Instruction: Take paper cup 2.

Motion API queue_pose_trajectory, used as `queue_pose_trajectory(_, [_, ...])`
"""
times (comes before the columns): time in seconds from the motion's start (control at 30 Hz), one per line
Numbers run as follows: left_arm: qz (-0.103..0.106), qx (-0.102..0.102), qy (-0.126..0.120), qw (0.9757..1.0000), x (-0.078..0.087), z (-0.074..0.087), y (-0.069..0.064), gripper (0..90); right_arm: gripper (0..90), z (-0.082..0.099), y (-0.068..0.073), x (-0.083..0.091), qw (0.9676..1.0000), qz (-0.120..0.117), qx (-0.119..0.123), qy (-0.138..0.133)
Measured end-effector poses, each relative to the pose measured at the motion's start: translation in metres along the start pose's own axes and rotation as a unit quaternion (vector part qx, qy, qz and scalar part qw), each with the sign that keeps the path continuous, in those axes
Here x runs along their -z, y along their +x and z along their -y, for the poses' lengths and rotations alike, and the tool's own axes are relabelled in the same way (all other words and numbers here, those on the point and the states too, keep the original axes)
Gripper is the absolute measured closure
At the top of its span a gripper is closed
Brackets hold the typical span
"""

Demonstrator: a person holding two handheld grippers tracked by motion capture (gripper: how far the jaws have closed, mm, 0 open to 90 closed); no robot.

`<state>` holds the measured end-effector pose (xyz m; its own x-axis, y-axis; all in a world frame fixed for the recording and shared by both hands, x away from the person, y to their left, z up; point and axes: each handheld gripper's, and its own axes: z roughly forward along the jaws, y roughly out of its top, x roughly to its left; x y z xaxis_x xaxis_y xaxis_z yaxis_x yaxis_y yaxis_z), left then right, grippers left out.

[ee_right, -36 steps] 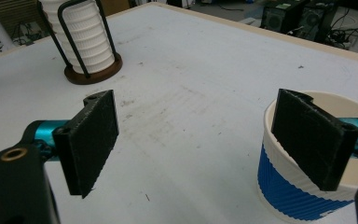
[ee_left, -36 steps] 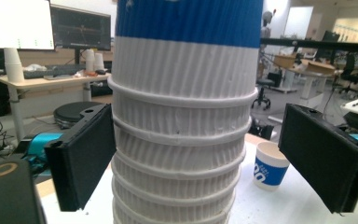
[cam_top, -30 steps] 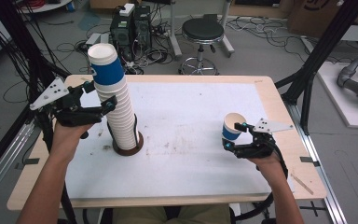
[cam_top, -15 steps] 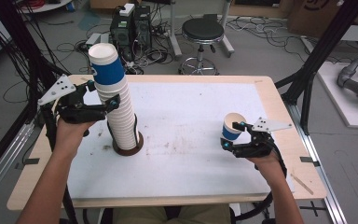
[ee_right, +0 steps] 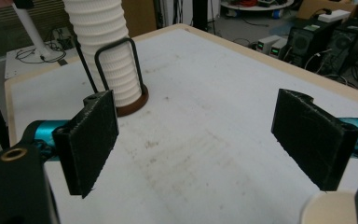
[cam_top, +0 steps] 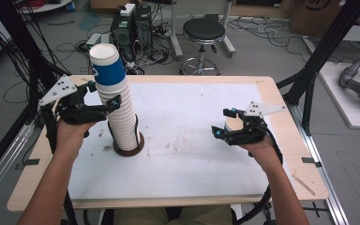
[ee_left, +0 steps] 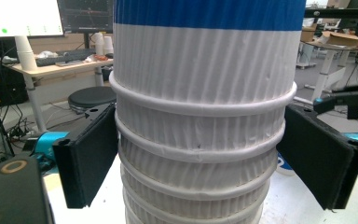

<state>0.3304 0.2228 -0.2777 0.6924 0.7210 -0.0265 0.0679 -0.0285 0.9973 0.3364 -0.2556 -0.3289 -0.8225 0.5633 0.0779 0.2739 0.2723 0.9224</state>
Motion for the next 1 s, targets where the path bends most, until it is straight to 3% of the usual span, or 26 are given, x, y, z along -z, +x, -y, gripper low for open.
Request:
queue_pose_trajectory(0.33, [0.001,-0.001,-0.001,1.0000,0.000,0.000,0.000,14.3,14.9,-0.043,0.000,-0.028,0.9992,-0.040,0.009,-0.002])
queue_pose_trajectory(0.5, [0.001,-0.001,-0.003,1.0000,0.000,0.001,0.000,14.4,14.9,-0.065,0.003,-0.042,0.9978,-0.061,0.024,0.004])
queue_pose_trajectory(0.67, [0.001,0.000,-0.006,1.0000,0.001,0.002,0.000,14.4,15.0,-0.093,0.012,-0.058,0.9950,-0.092,0.040,0.000])
queue_pose_trajectory(1.0, [0.002,0.004,-0.008,1.0000,0.001,0.003,0.001,14.4,15.0,-0.143,0.029,-0.088,0.9896,-0.126,0.069,0.000])
